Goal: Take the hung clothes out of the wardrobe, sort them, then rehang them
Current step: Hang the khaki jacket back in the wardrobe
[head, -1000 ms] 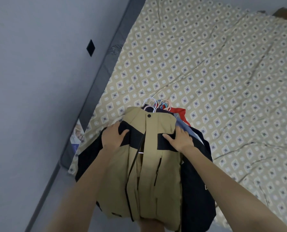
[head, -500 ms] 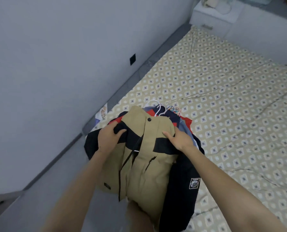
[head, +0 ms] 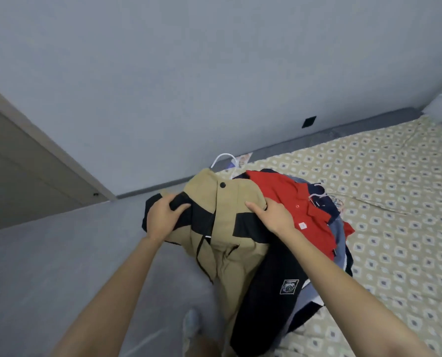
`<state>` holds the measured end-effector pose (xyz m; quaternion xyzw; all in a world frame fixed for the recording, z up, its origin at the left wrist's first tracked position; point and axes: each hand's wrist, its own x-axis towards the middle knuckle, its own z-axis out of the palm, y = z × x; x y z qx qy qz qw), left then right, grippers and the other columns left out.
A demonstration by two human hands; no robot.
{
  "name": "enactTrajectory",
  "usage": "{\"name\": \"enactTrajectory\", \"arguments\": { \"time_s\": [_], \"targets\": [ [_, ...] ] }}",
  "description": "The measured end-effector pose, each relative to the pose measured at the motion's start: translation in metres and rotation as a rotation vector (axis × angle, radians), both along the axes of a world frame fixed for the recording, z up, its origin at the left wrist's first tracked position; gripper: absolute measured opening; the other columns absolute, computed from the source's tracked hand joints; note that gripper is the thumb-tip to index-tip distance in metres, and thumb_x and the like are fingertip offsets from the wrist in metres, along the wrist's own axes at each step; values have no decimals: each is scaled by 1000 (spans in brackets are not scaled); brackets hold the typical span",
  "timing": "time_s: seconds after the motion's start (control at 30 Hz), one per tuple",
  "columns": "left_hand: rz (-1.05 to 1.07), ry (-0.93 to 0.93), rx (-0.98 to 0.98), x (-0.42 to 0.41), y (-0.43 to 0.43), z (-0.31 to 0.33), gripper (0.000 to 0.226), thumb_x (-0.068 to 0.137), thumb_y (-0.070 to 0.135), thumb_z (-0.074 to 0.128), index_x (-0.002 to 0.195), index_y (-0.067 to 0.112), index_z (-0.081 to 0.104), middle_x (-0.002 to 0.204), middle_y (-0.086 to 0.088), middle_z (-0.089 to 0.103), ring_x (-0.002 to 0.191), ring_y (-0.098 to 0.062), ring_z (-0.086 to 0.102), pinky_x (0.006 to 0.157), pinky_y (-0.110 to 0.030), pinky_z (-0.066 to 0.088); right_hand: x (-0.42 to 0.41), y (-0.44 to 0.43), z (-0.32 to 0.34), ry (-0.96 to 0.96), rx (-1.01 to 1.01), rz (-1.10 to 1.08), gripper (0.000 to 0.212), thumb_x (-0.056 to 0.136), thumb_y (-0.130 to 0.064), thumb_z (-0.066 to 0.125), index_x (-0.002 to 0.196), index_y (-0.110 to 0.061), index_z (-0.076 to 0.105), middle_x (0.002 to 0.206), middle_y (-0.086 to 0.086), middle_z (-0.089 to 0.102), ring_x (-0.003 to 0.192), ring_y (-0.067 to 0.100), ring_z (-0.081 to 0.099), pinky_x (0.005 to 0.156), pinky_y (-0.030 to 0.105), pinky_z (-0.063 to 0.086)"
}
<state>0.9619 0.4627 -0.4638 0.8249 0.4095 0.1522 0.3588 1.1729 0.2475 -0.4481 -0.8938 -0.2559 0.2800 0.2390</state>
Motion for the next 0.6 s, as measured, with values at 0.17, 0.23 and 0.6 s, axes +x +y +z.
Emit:
{"name": "enactTrajectory", "arguments": {
  "time_s": [0.17,0.23,0.6],
  "targets": [
    [165,5,12,-79,11,22,26,89,42,69,89,16,67,79,5,68,75,-10,61,68,-44,52,-50,46,23,-70,37,137,59,84,-77,45,95,-21,63,96,0,70,95,27,62,72,37,44],
    [220,-9,26,-111,13,30,24,89,43,68,87,19,66,77,8,67,73,-9,61,66,-43,53,-72,63,34,-89,55,189,59,83,-76,47,97,-21,64,96,0,70,96,26,62,70,35,42],
    [488,-44,95,-284,-6,46,34,89,43,69,77,19,48,67,7,56,63,-9,54,51,-31,37,-211,119,72,-172,151,443,54,81,-77,51,67,-24,50,72,-5,60,75,22,58,65,36,44]
  ]
}}
